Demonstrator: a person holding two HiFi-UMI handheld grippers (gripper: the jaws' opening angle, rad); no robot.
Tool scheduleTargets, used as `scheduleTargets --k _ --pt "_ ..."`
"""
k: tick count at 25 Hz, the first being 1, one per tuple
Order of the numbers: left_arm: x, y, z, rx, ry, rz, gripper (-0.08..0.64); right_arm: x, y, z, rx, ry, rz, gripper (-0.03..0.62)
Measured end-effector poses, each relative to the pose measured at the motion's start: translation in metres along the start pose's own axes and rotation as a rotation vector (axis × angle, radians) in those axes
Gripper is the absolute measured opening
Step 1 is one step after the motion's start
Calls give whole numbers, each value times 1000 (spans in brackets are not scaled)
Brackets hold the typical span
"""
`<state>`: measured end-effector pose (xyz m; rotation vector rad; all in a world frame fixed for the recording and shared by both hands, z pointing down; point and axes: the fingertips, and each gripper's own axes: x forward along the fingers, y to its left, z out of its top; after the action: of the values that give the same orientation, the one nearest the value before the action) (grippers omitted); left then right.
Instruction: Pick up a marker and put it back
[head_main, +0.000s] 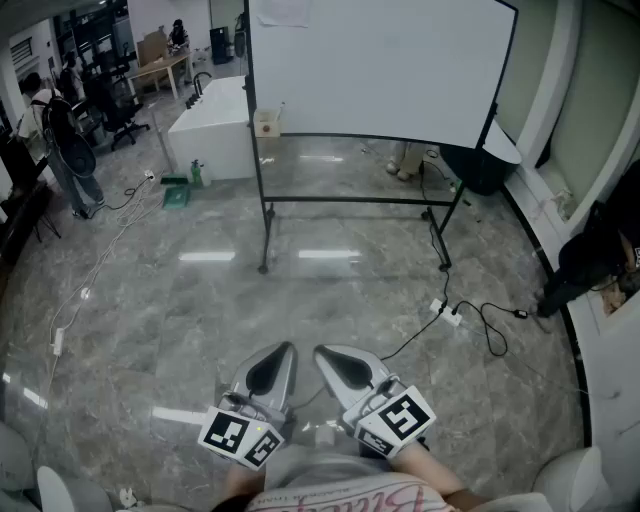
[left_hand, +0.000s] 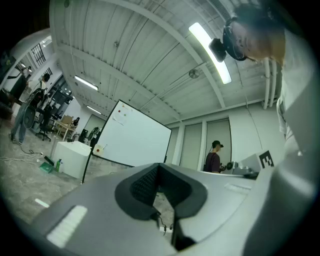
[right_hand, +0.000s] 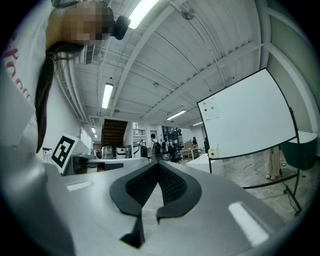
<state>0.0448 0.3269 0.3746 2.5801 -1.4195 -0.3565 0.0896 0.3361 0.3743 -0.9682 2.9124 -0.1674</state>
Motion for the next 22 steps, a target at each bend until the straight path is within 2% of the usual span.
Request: scheduleTargets --k 16,22 --pt "27 24 -1 -9 -15 27 -2 20 -36 -2 -42 29 -19 0" --pt "54 56 3 -19 -19 44 -2 48 -59 -2 -69 43 -17 2"
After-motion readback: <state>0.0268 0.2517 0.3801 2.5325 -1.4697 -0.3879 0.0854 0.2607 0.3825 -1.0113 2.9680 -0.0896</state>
